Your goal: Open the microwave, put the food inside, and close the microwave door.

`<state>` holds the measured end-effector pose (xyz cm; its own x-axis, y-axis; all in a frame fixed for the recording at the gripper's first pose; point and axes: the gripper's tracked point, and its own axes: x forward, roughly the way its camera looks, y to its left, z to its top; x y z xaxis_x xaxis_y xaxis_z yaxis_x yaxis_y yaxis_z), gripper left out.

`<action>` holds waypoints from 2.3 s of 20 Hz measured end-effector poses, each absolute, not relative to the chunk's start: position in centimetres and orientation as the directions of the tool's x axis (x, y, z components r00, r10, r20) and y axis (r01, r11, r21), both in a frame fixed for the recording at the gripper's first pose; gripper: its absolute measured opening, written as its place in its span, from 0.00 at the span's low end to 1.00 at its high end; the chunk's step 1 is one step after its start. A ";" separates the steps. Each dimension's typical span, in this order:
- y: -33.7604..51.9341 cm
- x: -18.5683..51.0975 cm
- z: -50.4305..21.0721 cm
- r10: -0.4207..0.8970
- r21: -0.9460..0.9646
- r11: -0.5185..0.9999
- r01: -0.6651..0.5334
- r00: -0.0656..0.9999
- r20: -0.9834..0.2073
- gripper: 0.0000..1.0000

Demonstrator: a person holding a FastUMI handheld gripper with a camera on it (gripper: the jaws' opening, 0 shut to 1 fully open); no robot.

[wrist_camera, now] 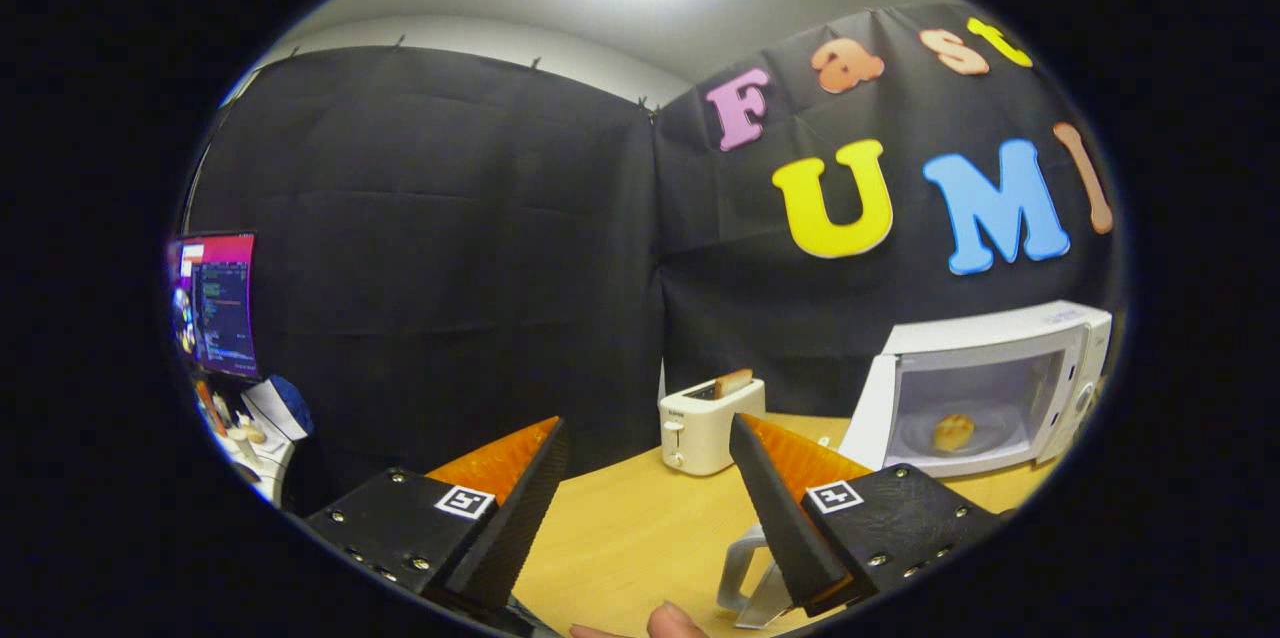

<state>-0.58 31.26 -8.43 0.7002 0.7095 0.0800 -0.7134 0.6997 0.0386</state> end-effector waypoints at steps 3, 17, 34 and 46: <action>33.8 -1.6 -10.4 0.753 0.010 0.657 -0.754 0.657 0.036 0.98; 31.6 2.5 -19.7 0.652 0.062 0.757 -0.650 0.745 -0.141 0.17; 11.1 8.6 -20.2 0.245 -0.012 0.968 -0.249 0.959 -0.145 0.01; -1.5 16.8 -19.3 -0.012 -0.057 0.998 0.005 0.992 -0.123 0.01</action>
